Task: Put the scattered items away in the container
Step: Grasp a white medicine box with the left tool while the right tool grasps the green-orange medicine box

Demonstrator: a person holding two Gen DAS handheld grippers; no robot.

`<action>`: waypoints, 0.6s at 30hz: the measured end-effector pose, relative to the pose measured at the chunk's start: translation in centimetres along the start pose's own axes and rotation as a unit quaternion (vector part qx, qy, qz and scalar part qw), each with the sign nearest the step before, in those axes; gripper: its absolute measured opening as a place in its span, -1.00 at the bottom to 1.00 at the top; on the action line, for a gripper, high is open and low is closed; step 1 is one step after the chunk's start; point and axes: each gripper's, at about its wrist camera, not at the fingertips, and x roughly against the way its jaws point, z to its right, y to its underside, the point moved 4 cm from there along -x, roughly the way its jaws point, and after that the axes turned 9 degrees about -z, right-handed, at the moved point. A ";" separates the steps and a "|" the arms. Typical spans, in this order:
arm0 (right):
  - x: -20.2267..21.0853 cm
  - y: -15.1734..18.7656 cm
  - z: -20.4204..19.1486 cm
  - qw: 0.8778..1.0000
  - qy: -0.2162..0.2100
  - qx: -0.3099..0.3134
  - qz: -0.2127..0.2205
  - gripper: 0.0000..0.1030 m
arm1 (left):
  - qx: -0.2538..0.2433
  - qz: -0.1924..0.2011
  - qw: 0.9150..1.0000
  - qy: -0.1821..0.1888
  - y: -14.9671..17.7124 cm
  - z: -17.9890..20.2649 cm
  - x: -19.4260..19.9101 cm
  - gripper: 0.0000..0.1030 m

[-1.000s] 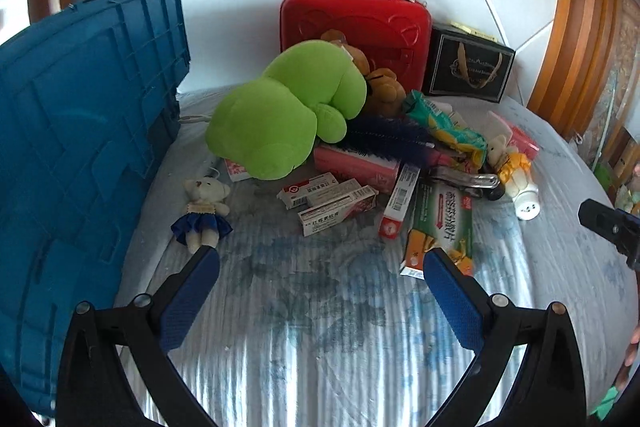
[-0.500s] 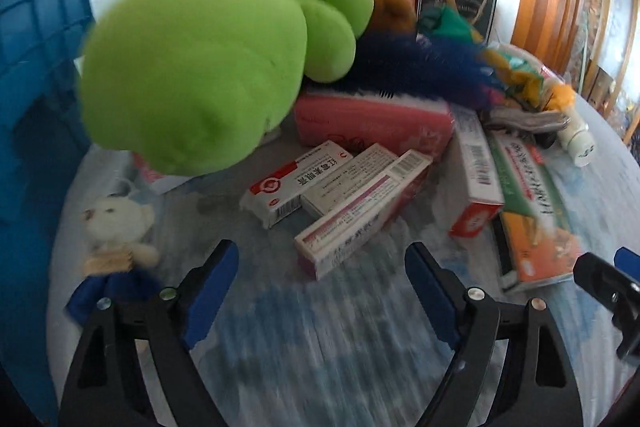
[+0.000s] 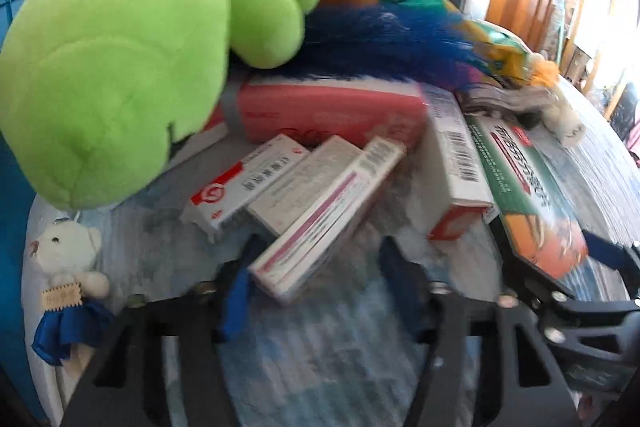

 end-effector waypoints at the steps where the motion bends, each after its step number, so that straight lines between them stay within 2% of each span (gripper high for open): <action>1: 0.0 0.3 0.8 1.000 0.027 -0.001 0.002 1.00 | -0.003 -0.003 1.000 0.003 0.1 0.5 0.1 -0.23; 4: 0.1 0.7 3.1 0.999 0.030 -0.025 0.000 1.00 | -0.004 -0.006 1.000 0.006 0.2 1.4 0.3 -0.28; 10: -0.1 0.1 3.0 1.000 -0.003 0.018 0.010 1.00 | -0.001 -0.012 1.000 0.006 0.2 3.4 -0.2 -0.28; 18: -0.5 -0.6 3.5 0.999 -0.006 0.029 0.025 1.00 | 0.018 -0.002 1.000 -0.007 0.8 5.0 0.0 -0.27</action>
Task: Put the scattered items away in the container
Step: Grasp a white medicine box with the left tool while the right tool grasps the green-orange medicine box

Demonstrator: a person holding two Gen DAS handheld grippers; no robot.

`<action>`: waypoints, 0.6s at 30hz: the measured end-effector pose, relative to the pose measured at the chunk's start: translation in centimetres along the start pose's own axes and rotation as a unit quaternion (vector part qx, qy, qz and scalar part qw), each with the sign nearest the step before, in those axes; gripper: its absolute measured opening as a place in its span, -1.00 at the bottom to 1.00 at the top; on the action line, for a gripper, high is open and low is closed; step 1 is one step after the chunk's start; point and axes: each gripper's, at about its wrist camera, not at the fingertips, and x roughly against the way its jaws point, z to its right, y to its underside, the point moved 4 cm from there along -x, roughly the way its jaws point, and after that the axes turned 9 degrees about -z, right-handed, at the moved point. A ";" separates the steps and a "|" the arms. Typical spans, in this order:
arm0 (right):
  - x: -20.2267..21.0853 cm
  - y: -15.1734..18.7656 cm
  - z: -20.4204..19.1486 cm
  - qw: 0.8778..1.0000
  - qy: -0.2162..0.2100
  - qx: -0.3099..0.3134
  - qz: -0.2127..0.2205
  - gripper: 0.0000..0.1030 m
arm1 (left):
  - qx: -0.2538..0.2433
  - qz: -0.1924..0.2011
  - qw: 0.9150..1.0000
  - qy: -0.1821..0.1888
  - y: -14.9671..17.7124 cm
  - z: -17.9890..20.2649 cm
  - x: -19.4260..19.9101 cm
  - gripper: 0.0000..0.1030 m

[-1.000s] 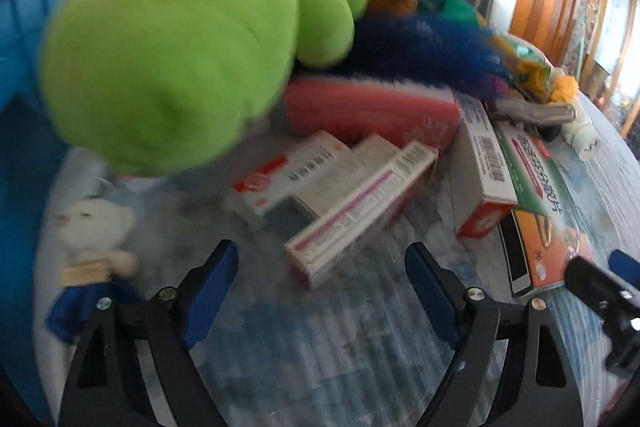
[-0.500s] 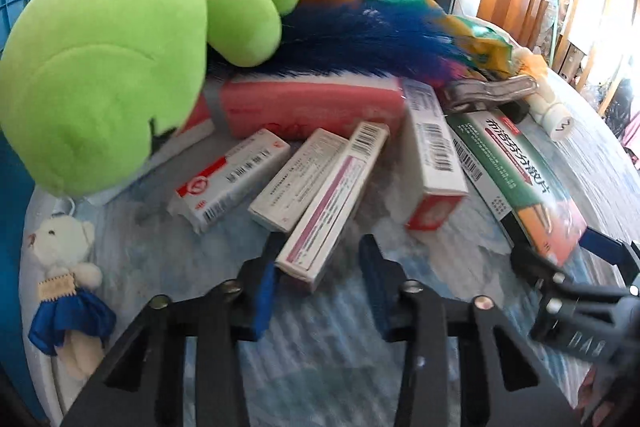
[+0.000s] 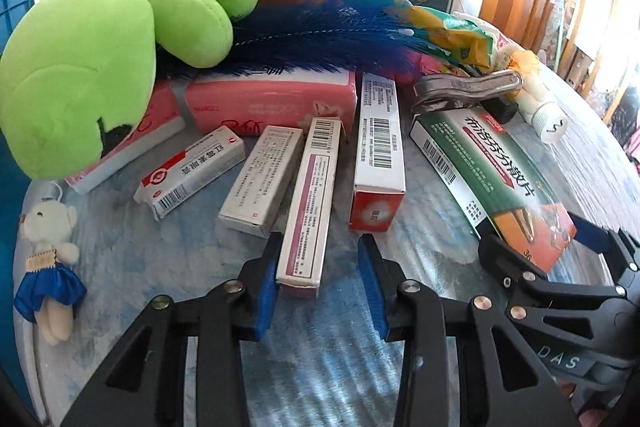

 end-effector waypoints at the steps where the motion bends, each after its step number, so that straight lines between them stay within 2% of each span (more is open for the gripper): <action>1: 0.0 -0.1 -0.1 1.000 -0.001 0.000 0.000 1.00 | 0.003 0.003 1.000 -0.002 0.0 0.1 0.0 -0.27; 9: 0.3 0.4 -0.3 1.000 -0.007 0.018 -0.009 1.00 | 0.015 0.013 1.000 -0.014 0.4 -0.3 0.3 -0.26; 12: 0.8 1.0 -0.4 1.000 -0.004 0.019 0.001 0.80 | 0.027 0.014 0.999 -0.018 1.0 -0.7 0.7 -0.26; 14: 0.9 1.2 -0.4 1.000 -0.008 0.019 0.004 0.79 | 0.034 0.015 0.999 -0.015 1.3 -0.7 0.8 -0.35; 15: 1.0 1.3 -0.4 1.000 -0.012 0.021 0.005 0.79 | 0.034 0.017 0.999 -0.011 1.5 -0.5 1.0 -0.57; 16: 1.3 1.5 -0.4 1.000 -0.017 0.022 0.008 0.79 | 0.035 0.017 0.999 -0.010 1.7 -0.3 1.1 -0.66; 18: 1.9 2.0 -0.5 0.999 -0.021 0.025 0.016 0.78 | 0.039 0.017 0.999 -0.009 2.3 -0.1 1.4 -0.66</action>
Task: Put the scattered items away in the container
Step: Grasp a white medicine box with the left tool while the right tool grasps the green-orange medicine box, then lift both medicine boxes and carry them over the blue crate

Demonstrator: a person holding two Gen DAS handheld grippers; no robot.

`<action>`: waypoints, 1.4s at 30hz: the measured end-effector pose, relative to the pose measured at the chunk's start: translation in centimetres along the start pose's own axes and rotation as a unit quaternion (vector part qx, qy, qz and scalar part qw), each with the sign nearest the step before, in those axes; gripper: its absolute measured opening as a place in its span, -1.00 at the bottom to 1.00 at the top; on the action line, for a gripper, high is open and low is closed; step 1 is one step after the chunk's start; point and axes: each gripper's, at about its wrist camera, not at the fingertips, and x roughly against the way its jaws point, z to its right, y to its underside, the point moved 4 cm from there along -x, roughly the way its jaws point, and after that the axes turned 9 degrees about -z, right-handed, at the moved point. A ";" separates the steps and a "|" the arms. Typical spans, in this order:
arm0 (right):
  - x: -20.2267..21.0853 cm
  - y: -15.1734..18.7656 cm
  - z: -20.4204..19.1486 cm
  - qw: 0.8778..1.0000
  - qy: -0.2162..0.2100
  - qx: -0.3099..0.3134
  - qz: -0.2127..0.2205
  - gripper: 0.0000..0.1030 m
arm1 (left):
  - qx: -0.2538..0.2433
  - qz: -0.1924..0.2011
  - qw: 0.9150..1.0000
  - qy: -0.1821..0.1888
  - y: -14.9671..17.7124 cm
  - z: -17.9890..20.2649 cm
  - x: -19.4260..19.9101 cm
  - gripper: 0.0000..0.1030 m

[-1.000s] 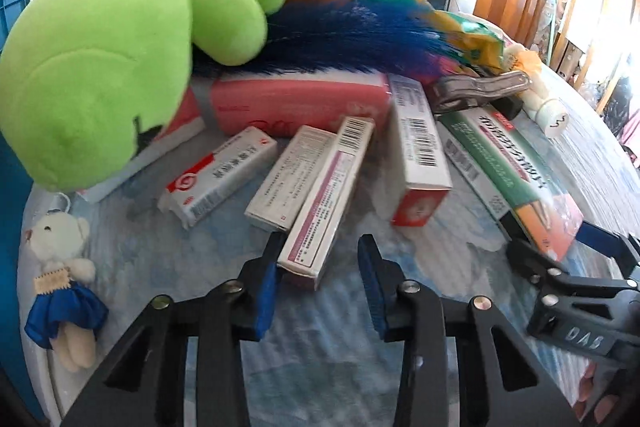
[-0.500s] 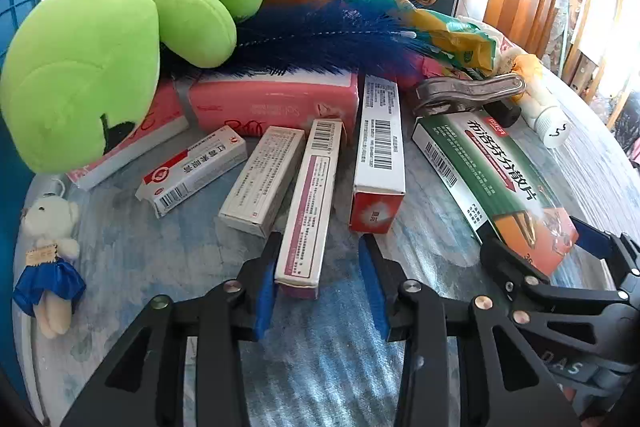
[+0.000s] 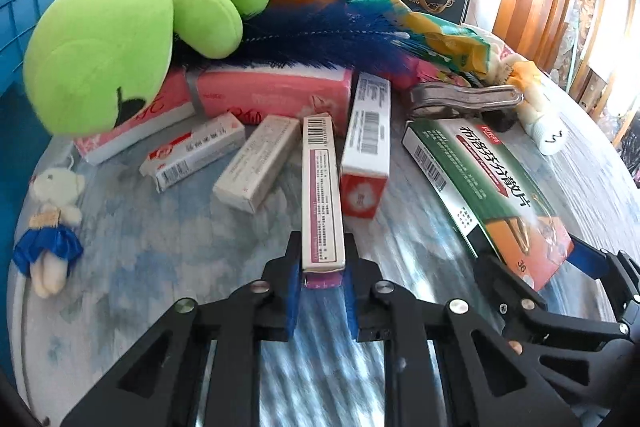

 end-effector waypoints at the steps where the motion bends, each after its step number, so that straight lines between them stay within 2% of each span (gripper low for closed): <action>1: 0.4 0.3 0.0 1.000 0.000 0.003 0.004 0.78 | 0.003 0.000 1.000 0.000 0.4 0.1 0.3 -0.66; 5: 2.2 1.1 0.4 1.000 -0.016 0.006 0.021 0.77 | 0.008 0.010 1.000 -0.004 1.6 0.4 2.0 -0.66; 10: 5.8 1.5 0.6 0.998 -0.030 0.019 0.055 0.75 | 0.013 0.041 0.999 -0.015 2.0 1.3 5.9 -0.66; 18: 11.8 -0.3 1.3 0.993 -0.045 0.036 0.106 0.73 | 0.026 0.080 0.996 -0.020 1.2 2.6 11.6 -0.66; 27: 18.5 -2.9 0.9 0.984 -0.066 0.066 0.153 0.71 | 0.047 0.125 0.990 -0.042 -0.1 2.7 18.9 -0.66; 34: 23.6 -5.0 -1.0 0.973 -0.087 0.098 0.191 0.70 | 0.070 0.159 0.983 -0.064 -1.0 1.4 24.4 -0.66; 42: 29.0 -6.2 -5.6 0.957 -0.110 0.142 0.228 0.70 | 0.094 0.190 0.974 -0.085 -0.9 -1.4 29.3 -0.66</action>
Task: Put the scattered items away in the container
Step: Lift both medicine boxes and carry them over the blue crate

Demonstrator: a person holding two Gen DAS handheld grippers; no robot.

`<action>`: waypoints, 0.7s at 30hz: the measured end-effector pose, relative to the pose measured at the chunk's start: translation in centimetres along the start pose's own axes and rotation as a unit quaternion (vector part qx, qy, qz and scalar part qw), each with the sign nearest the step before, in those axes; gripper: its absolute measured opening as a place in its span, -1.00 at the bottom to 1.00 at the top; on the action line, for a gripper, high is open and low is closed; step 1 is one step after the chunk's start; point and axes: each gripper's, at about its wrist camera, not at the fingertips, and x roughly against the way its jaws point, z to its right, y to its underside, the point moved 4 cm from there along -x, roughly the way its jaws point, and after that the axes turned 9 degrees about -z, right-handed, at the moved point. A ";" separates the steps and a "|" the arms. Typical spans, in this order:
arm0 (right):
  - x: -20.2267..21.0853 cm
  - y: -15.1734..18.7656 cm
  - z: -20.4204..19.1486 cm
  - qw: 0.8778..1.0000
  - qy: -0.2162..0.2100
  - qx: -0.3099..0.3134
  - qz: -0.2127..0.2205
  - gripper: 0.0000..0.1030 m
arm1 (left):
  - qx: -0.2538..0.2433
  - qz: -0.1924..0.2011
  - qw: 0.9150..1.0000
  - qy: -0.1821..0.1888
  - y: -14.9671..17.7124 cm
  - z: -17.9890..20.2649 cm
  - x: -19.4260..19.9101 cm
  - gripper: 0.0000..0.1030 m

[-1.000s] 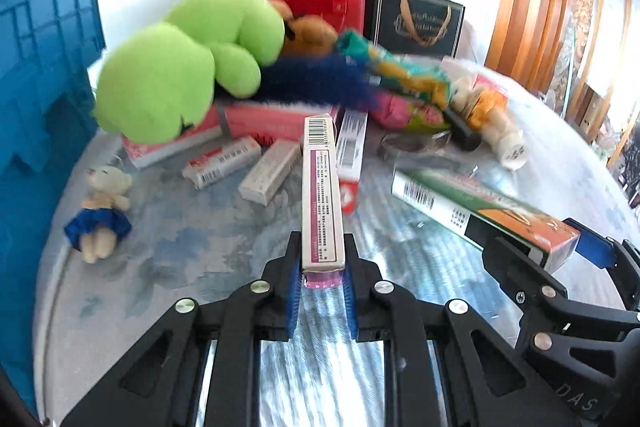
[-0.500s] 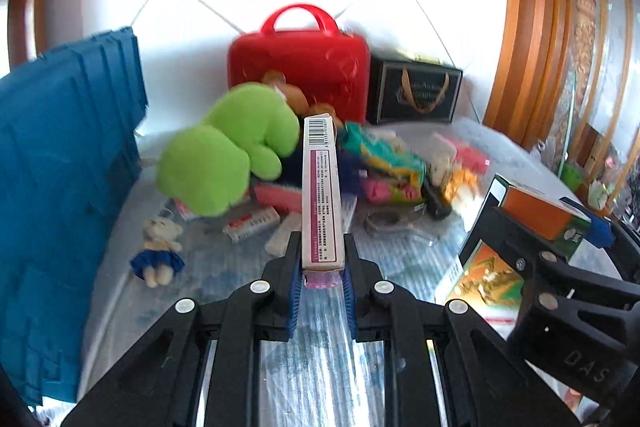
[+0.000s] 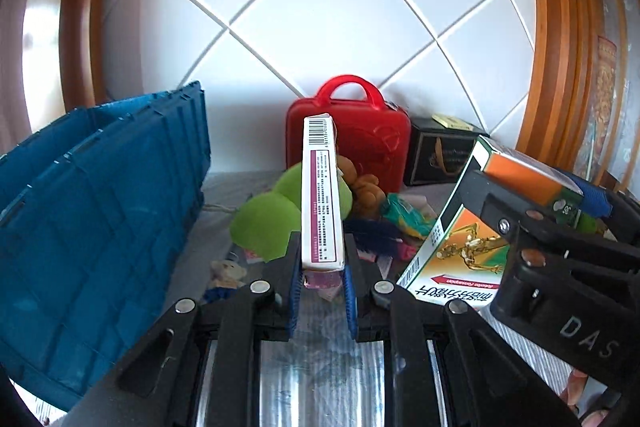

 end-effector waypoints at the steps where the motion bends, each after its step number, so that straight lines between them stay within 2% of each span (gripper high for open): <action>1: 0.3 -0.5 -0.7 1.000 -0.002 0.003 0.004 0.70 | 0.002 0.006 1.000 -0.002 -0.4 -0.6 0.6 -0.66; 8: 2.8 -4.9 -7.3 0.998 -0.025 0.033 0.044 0.70 | 0.027 0.053 0.997 -0.039 -3.2 -7.5 5.8 -0.66; 18: 6.6 -11.3 -22.2 0.985 -0.099 0.082 0.115 0.70 | 0.068 0.108 0.986 -0.105 -6.0 -20.8 12.9 -0.66; 21: 7.2 -12.5 -26.7 0.980 -0.125 0.093 0.125 0.70 | 0.077 0.110 0.983 -0.122 -6.2 -24.8 13.9 -0.66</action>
